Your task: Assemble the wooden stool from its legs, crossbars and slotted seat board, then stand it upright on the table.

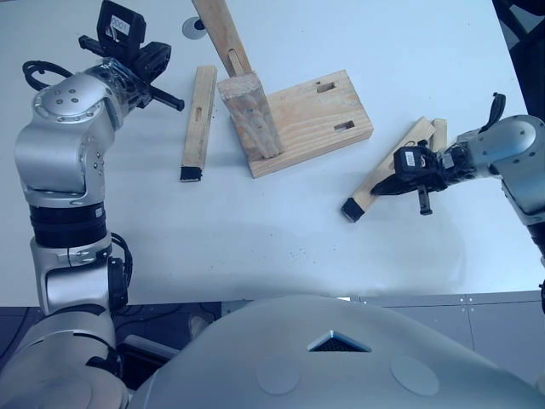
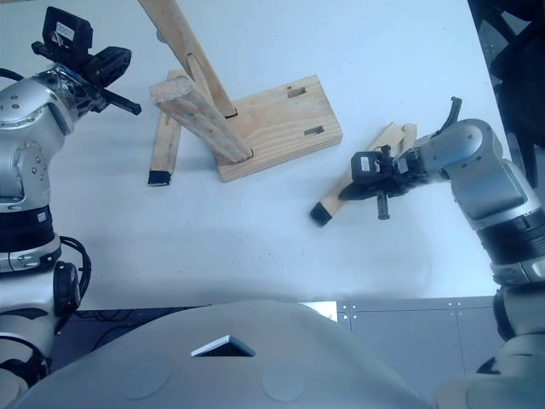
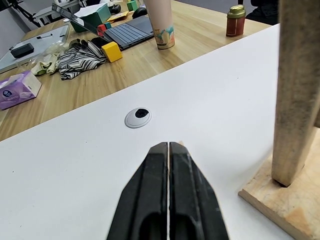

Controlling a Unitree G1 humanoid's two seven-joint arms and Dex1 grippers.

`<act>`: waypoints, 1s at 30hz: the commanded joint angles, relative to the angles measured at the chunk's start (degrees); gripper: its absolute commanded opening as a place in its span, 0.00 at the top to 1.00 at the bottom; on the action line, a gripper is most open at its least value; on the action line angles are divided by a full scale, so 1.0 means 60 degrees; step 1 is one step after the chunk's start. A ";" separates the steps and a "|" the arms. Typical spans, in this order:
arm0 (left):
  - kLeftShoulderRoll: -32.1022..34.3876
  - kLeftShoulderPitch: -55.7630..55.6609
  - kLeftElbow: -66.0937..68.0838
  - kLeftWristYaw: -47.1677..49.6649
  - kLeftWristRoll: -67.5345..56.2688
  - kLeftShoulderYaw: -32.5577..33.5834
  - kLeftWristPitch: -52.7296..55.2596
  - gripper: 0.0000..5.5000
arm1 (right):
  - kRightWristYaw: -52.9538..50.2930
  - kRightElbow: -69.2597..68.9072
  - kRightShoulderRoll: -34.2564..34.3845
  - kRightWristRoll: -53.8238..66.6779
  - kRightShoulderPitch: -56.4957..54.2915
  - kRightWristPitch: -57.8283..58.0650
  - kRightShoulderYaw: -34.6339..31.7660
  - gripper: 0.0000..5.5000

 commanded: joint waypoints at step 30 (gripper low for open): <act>0.1338 0.1859 -0.2784 -0.3727 -0.1070 -0.3837 0.0723 1.00 | -0.1977 0.4970 0.3575 -0.1817 -0.3174 -0.0887 -0.0051 1.00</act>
